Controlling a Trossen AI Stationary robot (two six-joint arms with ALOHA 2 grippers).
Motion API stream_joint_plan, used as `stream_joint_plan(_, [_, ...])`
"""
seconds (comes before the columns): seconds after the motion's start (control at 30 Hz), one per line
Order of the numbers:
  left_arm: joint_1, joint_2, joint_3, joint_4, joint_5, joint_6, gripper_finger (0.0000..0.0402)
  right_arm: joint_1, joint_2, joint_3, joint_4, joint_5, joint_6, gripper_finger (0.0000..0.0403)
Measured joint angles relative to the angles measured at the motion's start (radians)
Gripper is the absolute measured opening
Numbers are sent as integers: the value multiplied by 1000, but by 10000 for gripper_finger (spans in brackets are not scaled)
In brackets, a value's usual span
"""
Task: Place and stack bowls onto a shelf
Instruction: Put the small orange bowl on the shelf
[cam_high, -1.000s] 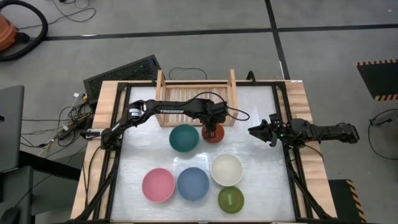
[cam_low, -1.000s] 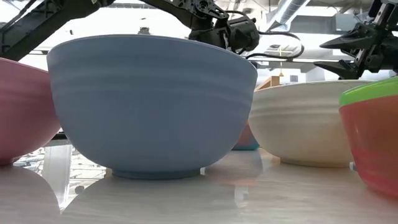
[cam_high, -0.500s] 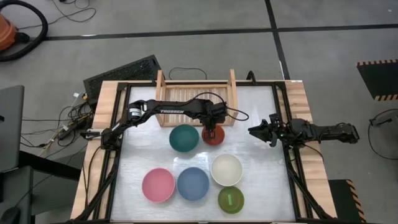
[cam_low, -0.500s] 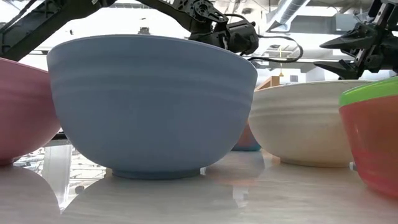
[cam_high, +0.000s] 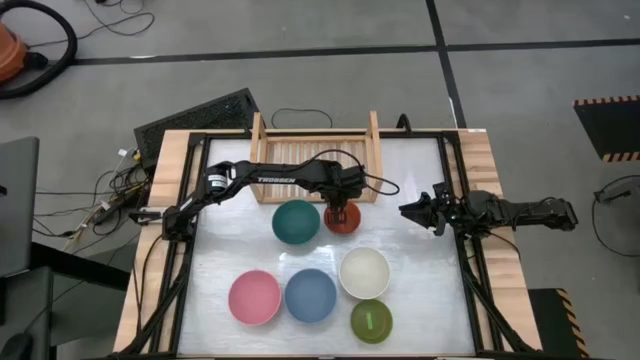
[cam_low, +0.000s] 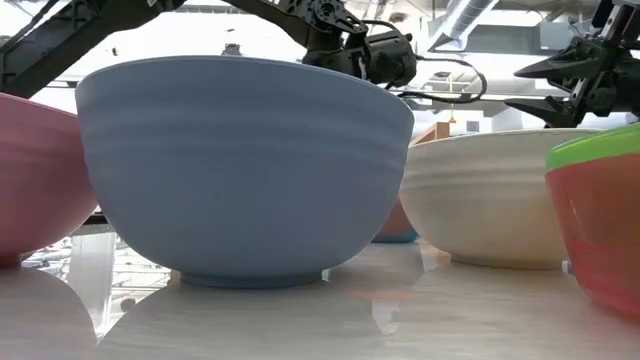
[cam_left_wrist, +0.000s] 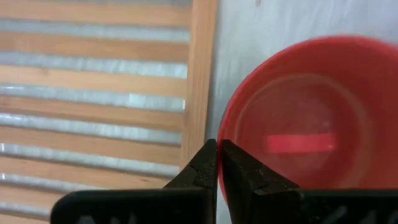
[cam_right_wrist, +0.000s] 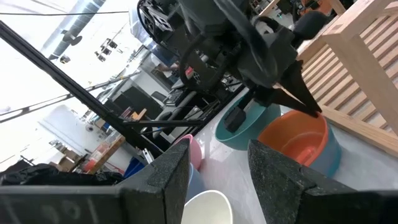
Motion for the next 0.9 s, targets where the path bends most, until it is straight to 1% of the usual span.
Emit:
stream_joint_plan(0.1, [3,1,51,-27,9,-27,0,0,0,0,0,0,0,189])
stream_joint_plan(0.3, [17,1,197,-76,47,-67,0,0,0,0,0,0,-1,189])
stream_joint_plan(0.37, [27,1,249,-109,87,-101,0,0,0,0,0,0,-1,189])
stream_joint_plan(0.47, [45,1,297,-122,139,-123,0,0,0,0,0,0,-1,189])
stream_joint_plan(0.5, [57,1,308,-125,175,-145,0,0,0,0,0,0,-1,189])
stream_joint_plan(0.6, [108,1,316,-103,373,-248,0,0,0,0,0,0,-2,189])
stream_joint_plan(0.63, [122,1,316,-99,404,-271,0,0,0,0,0,0,-2,189])
stream_joint_plan(0.7, [143,1,316,-113,415,-295,0,0,0,0,0,0,-2,189])
stream_joint_plan(0.77, [156,1,316,-120,450,-318,0,0,0,0,0,0,-9,189])
stream_joint_plan(0.8, [158,1,316,-119,477,-320,0,0,0,0,0,-2,-15,189])
stream_joint_plan(0.9, [150,1,316,-116,493,-331,0,0,0,0,0,-5,-20,189])
